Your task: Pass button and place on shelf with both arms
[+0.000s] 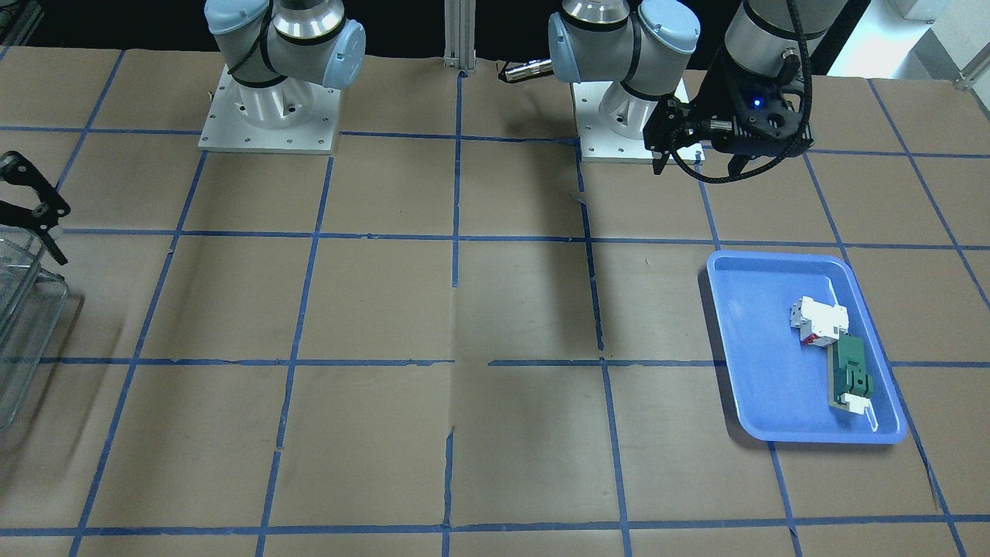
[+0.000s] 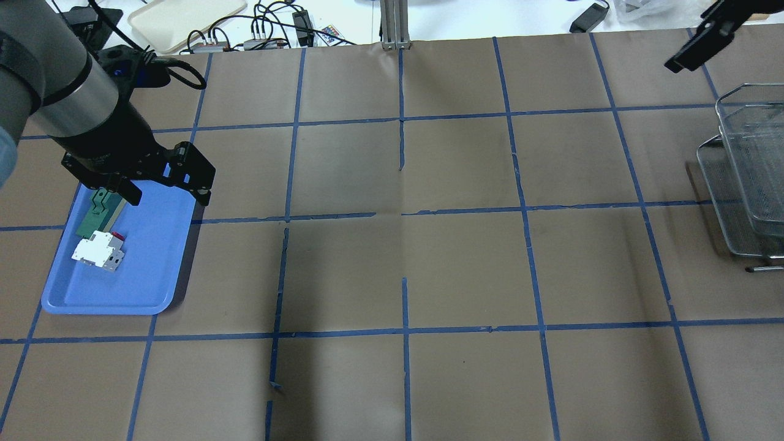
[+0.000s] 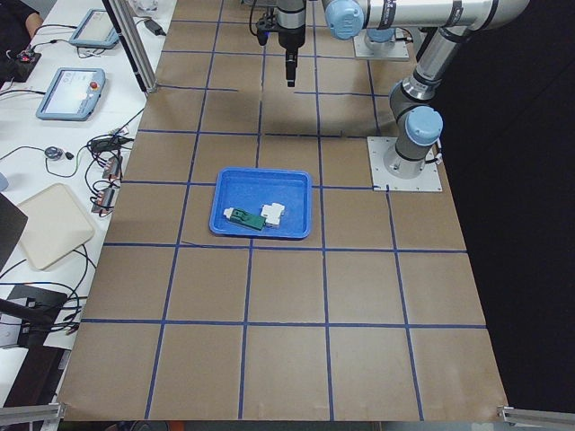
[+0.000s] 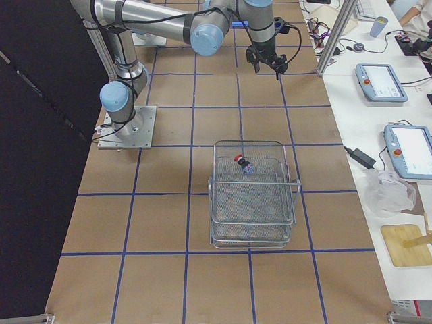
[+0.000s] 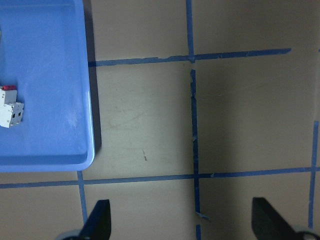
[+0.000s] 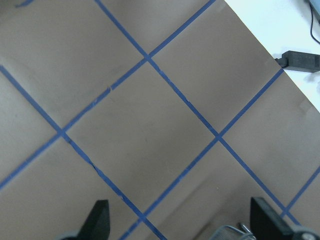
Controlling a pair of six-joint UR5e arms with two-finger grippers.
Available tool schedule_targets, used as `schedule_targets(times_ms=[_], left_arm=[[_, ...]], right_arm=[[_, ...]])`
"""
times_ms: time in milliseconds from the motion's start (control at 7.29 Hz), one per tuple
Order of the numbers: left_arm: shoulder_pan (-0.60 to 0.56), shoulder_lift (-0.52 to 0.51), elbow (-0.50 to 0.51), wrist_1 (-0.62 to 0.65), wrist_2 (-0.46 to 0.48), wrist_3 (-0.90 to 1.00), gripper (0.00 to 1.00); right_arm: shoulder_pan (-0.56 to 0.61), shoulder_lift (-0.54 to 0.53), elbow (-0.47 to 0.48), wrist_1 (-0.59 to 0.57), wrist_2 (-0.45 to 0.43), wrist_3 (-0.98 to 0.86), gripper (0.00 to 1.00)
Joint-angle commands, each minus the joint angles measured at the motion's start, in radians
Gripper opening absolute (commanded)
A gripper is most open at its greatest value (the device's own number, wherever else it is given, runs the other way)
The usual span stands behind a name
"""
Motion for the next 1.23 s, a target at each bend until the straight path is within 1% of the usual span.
schedule_targets(times_ms=[0, 137, 274, 411, 548, 685, 823, 960, 1097], left_arm=[[-0.001, 0.017, -0.009, -0.013, -0.003, -0.002, 1.0], [-0.001, 0.018, -0.01, -0.013, -0.001, -0.003, 1.0], [-0.001, 0.018, -0.01, -0.013, -0.001, -0.003, 1.0], [-0.001, 0.02, -0.01, -0.014, 0.0, -0.001, 1.0], [-0.001, 0.021, -0.01, -0.013, 0.0, -0.001, 1.0], [-0.001, 0.025, -0.01, -0.016, 0.002, 0.002, 1.0], [-0.001, 0.025, -0.01, -0.016, 0.002, 0.01, 1.0], [-0.001, 0.025, -0.01, -0.014, 0.002, 0.01, 1.0], [-0.001, 0.025, -0.01, -0.014, 0.002, 0.01, 1.0]], right_arm=[[0.107, 0.006, -0.026, 0.041, -0.049, 0.345, 1.0], [0.166, 0.003, -0.011, 0.091, -0.113, 0.525, 1.0], [0.195, 0.0, -0.009, 0.137, -0.157, 0.673, 1.0], [0.197, 0.0, -0.009, 0.171, -0.146, 0.785, 1.0], [0.197, -0.019, -0.01, 0.18, -0.142, 0.873, 1.0], [0.192, -0.026, -0.015, 0.174, -0.064, 1.021, 1.0], [0.191, -0.026, -0.015, 0.18, -0.054, 1.047, 1.0], [0.192, -0.029, -0.007, 0.188, -0.086, 1.05, 1.0], [0.188, -0.025, -0.004, 0.209, -0.096, 1.044, 1.0]])
